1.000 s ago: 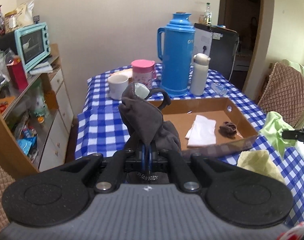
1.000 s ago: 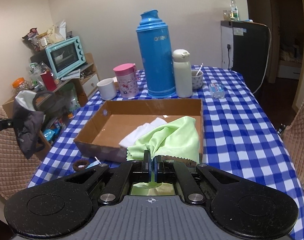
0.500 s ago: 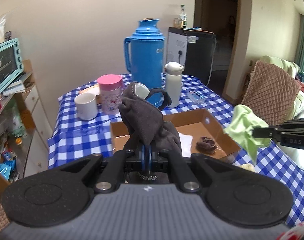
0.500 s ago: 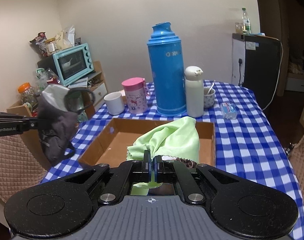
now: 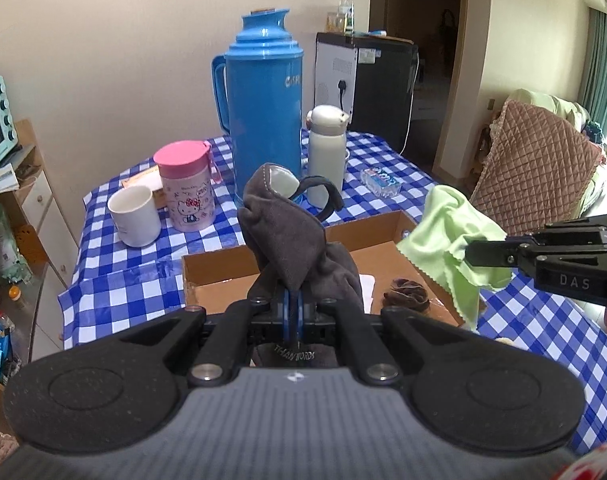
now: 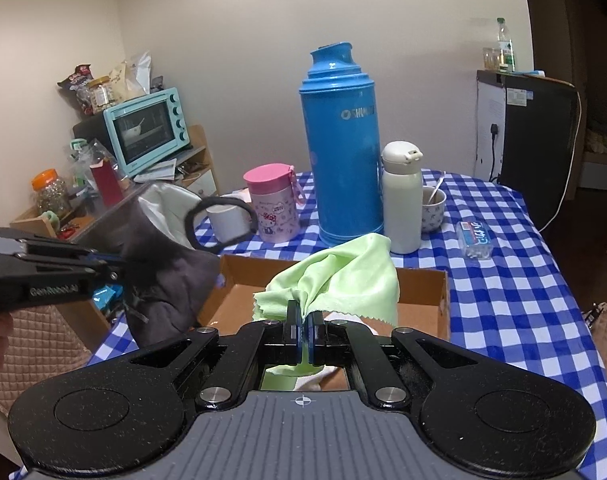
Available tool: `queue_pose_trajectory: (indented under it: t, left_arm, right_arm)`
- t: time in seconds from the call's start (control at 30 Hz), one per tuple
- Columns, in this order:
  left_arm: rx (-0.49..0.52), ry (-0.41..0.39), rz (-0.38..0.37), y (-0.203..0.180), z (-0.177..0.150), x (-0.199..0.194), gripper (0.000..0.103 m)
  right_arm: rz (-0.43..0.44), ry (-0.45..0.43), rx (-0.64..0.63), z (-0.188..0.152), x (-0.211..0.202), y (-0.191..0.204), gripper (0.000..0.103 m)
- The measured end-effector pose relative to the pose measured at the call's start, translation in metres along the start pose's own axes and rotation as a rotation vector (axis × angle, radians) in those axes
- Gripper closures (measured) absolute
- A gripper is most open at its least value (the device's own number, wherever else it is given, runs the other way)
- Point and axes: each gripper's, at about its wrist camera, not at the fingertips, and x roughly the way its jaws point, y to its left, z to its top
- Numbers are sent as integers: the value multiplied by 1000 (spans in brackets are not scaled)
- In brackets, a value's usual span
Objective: Organize soft objects
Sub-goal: 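Lift both held items over the cardboard box and lower them inside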
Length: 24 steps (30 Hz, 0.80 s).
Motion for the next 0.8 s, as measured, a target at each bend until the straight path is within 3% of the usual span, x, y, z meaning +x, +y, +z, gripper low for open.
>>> queue_pose_trajectory:
  t: [0.57, 0.67, 0.73, 0.8]
  left_arm:
    - [-55, 140, 8, 20, 1, 75, 97]
    - [-75, 173, 12, 24, -2, 91, 84]
    - [-80, 194, 21, 25, -3, 98, 65]
    - [-79, 199, 21, 27, -5, 102, 65]
  right_arm:
    - [-2, 54, 43, 3, 58, -18, 100]
    - [-7, 63, 51, 2, 64, -22, 100]
    - [-10, 70, 59, 1, 68, -26, 100]
    - [-12, 77, 65, 0, 71, -28, 100]
